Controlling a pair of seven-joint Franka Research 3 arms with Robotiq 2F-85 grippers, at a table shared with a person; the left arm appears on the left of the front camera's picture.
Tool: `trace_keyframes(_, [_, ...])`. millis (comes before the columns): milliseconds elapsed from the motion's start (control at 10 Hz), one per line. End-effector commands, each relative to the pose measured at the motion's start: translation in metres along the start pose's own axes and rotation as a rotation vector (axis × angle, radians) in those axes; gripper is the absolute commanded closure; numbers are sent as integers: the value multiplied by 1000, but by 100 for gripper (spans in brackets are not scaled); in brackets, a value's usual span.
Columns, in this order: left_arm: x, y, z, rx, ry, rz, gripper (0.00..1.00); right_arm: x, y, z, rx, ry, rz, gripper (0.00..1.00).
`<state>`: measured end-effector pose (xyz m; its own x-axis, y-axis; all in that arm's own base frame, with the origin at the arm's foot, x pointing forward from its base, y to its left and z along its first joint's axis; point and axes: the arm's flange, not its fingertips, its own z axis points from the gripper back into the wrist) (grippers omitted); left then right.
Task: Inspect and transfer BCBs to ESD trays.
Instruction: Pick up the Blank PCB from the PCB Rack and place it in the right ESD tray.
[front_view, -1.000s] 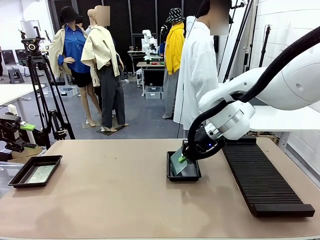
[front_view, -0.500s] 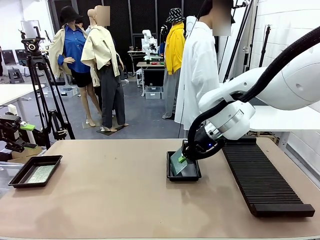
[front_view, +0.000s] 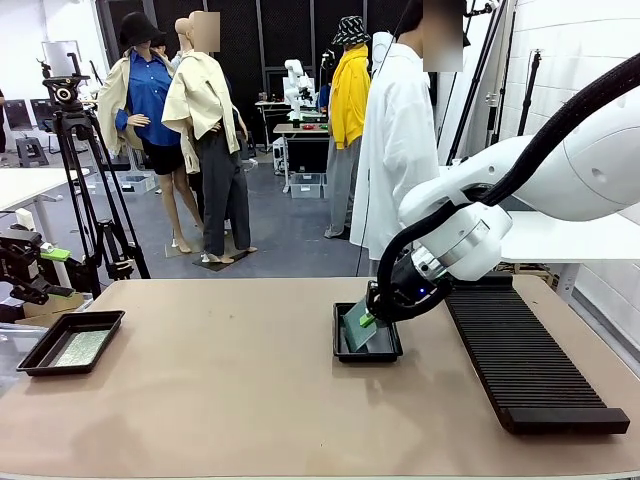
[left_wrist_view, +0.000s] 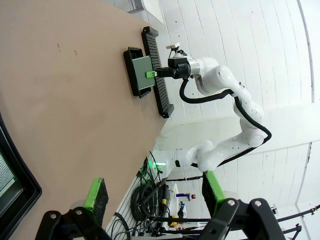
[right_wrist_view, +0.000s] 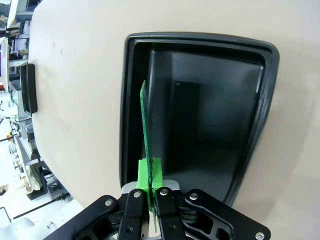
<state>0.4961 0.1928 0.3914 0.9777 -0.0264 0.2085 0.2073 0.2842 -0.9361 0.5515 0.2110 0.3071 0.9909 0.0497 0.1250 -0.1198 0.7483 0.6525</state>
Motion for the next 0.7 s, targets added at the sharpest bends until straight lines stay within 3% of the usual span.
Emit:
trace_keyframes(0, [1, -2, 2, 5, 3, -5, 0, 5, -6, -2, -6, 47, -39, 100])
trace_keyframes(200, [1, -2, 2, 5, 3, -5, 0, 5, -4, -3, -19, 69, -61, 100])
trace_keyframes(300, [1, -2, 2, 5, 3, -5, 0, 4, 1, -2, -33, 68, -67, 89])
trace_keyframes(600, [1, -2, 2, 5, 3, -5, 0, 0, 15, 5, -62, 60, -71, 31])
